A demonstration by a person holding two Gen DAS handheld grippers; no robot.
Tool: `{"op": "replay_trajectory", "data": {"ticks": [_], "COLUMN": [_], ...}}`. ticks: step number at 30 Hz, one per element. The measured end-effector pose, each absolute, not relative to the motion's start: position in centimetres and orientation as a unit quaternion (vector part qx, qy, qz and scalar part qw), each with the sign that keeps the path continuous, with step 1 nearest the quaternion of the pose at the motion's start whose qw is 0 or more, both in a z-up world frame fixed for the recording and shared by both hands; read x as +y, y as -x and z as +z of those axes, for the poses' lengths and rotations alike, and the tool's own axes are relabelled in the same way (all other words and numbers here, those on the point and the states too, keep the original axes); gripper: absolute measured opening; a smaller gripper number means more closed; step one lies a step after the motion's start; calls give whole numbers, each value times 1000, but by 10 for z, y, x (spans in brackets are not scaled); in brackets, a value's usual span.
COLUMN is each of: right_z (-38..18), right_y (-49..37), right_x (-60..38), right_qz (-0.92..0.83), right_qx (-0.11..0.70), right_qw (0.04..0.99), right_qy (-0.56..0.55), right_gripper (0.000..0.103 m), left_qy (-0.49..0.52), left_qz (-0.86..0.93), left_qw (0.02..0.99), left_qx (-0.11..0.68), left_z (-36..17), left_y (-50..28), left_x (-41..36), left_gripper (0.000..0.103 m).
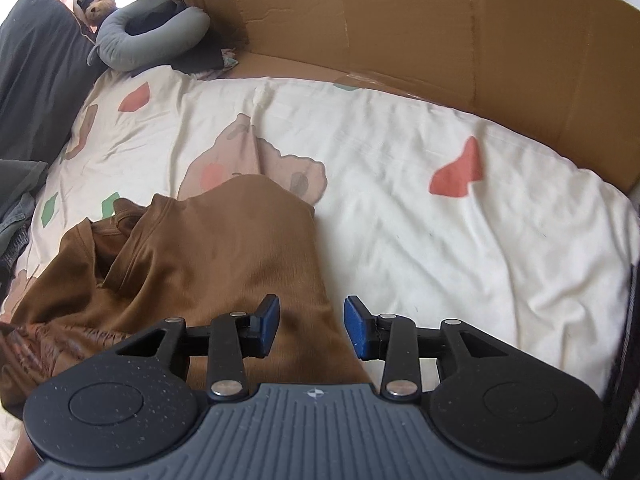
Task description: Fold clothes
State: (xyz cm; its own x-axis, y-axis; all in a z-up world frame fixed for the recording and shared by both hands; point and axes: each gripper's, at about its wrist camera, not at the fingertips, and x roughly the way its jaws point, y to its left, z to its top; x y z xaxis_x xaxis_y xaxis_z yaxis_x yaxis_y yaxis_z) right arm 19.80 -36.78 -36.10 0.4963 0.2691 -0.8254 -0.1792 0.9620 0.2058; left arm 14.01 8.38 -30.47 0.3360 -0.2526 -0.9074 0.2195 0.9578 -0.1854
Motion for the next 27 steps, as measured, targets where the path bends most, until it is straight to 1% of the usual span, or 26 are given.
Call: {"op": "replay_trajectory", "data": {"ticks": [2,4,9,12,18,21,23,25,27], "right_z": [-365,-368,-377,-384,-402,-405,-405,-406,-407], "right_y": [-208,-218,-244,-259,-274,-273,-271,-269,-267], "right_x": [-367,-368,-366,-362,-350,-351,-352,-352,-349], "right_qz": [127,125,122,121,123,126,132,143,154], "right_qx": [485,483,484,492,521,525,527,530,534], "right_qw": [864,865,865,860,842,837,834,829,825], "right_qy": [-46,-52,-58,-65,-71,-87,-96,-104,-107], "right_gripper": [43,43,43,43,43,43,43,43,43], "left_qy": [18,9,28,39,55,58,67,67,66], "left_qz": [-130,-116,-104,-102,-110,-121,-131,-138,-142], "left_qw": [819,823,818,810,791,781,772,768,766], "left_qx": [559,556,565,575,599,610,618,622,623], "left_z": [-314,-326,-352,-366,-384,-388,-391,-393,-394], "left_y": [-149,-157,-169,-171,-167,-164,-162,-162,-161], "left_x": [89,93,101,102,99,98,98,97,96], "left_gripper": [29,29,30,35,35,29,18,16,12]}}
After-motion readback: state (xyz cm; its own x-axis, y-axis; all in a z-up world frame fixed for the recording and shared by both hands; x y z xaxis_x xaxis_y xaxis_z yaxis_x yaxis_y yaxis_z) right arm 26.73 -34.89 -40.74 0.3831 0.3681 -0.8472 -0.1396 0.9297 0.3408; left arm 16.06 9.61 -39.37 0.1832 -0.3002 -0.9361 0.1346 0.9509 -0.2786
